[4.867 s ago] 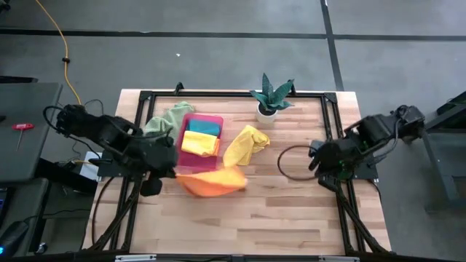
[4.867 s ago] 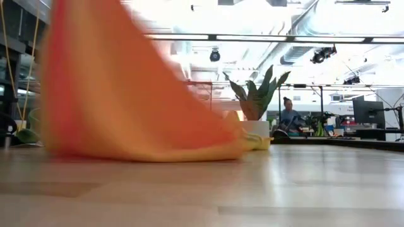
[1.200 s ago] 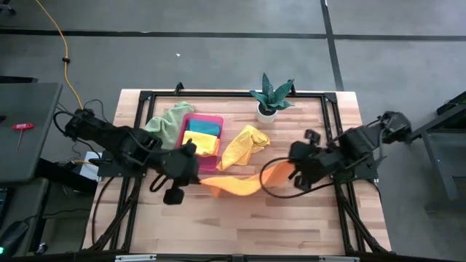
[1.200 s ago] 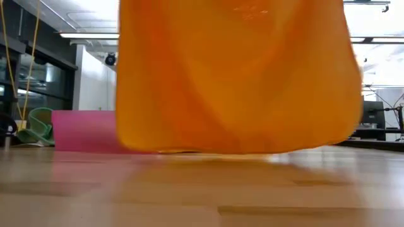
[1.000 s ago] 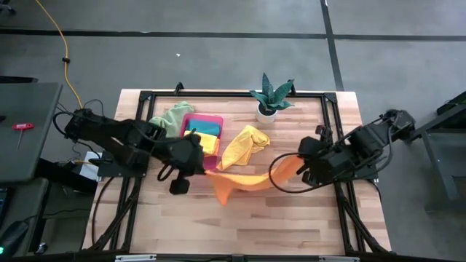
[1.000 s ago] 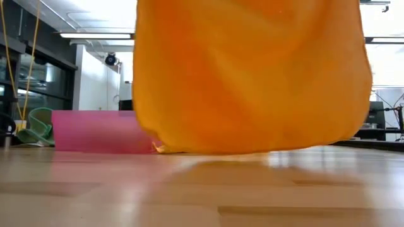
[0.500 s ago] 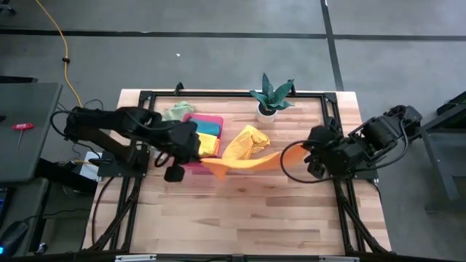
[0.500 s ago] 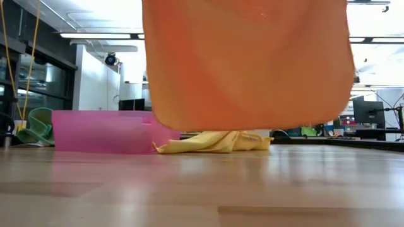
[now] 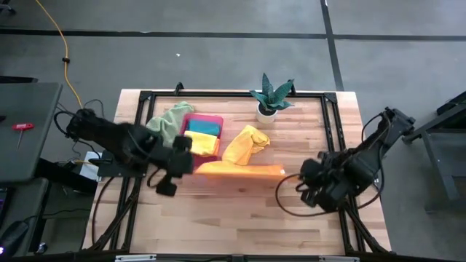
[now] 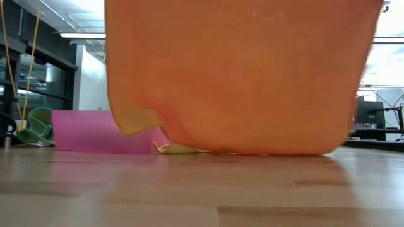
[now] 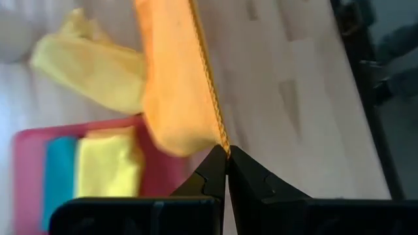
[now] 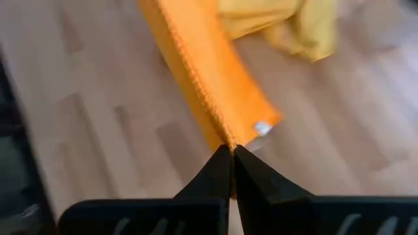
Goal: Fold microfiber towels
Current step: Fold the orange microfiber cloth
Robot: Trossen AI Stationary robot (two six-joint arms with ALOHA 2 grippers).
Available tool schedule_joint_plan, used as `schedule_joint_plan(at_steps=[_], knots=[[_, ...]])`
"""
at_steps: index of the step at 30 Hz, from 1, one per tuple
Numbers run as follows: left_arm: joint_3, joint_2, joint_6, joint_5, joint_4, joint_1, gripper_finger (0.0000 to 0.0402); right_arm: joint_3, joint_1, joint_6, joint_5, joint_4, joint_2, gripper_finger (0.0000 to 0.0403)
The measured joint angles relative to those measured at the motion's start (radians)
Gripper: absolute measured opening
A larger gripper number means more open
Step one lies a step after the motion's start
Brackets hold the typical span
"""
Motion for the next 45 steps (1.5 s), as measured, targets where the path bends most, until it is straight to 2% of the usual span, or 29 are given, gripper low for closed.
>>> schedule_joint_plan(at_steps=[4, 7, 15, 19, 29, 33, 39, 45], knots=[[-0.109, 0.018, -0.093, 0.001, 0.145, -0.095, 0.0, -0.087, 0.046, 0.033, -0.043, 0.15, 0.008, 0.0], [-0.196, 0.045, -0.16, 0.001, 0.334, -0.16, 0.0, -0.126, 0.076, 0.047, -0.086, 0.207, 0.016, 0.0], [-0.365, 0.155, -0.386, -0.003, 0.698, -0.31, 0.0, -0.133, 0.122, 0.121, -0.116, 0.283, 0.081, 0.0], [-0.405, 0.223, -0.489, -0.005, 0.795, -0.364, 0.0, -0.133, 0.134, 0.131, -0.156, 0.359, 0.149, 0.0], [-0.416, 0.319, -0.675, 0.016, 0.815, -0.456, 0.0, -0.132, 0.16, 0.236, -0.248, 0.599, 0.314, 0.0], [-0.418, 0.319, -0.734, 0.015, 0.861, -0.484, 0.0, -0.132, 0.173, 0.267, -0.352, 0.666, 0.364, 0.0], [-0.418, 0.319, -0.765, 0.015, 0.903, -0.506, 0.0, -0.132, 0.183, 0.284, -0.404, 0.721, 0.401, 0.0], [-0.418, 0.311, -0.739, 0.016, 0.826, -0.469, 0.0, -0.132, 0.13, 0.281, -0.407, 0.695, 0.385, 0.0]])
